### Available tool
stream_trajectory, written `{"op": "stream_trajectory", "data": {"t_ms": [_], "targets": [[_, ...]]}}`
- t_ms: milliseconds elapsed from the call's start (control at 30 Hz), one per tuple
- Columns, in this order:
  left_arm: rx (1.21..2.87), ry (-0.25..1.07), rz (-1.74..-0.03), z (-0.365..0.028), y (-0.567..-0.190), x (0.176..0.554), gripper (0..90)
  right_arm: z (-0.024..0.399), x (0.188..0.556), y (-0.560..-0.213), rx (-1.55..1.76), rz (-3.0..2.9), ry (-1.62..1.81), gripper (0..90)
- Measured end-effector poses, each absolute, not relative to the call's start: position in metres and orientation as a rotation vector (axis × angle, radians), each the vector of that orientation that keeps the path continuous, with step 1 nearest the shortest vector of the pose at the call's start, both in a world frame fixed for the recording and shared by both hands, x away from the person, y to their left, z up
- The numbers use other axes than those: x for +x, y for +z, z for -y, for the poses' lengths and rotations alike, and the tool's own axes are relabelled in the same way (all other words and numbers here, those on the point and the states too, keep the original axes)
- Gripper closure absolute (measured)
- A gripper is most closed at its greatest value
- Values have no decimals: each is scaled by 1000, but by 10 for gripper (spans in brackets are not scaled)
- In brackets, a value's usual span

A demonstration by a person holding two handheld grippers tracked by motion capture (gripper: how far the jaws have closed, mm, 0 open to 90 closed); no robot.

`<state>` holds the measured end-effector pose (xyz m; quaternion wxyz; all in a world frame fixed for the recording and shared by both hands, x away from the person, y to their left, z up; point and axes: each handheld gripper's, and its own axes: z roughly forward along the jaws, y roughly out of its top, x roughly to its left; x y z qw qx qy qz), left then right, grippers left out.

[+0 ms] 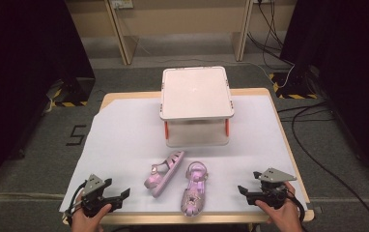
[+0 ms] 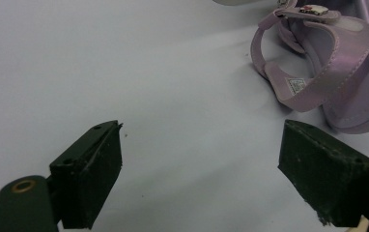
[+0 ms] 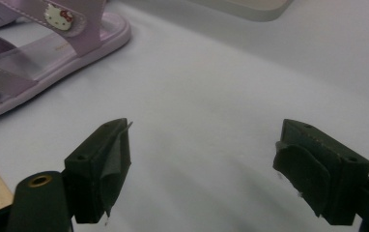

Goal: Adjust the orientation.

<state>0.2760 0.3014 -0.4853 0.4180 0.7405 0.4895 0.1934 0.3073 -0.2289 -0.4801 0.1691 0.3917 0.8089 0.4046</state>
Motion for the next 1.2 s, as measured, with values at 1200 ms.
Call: {"op": "stream_trajectory", "data": {"t_ms": [1200], "targets": [[1856, 482, -1248, -304, -489, 278, 153, 123, 331, -442, 550, -2540, 1428, 468]]}}
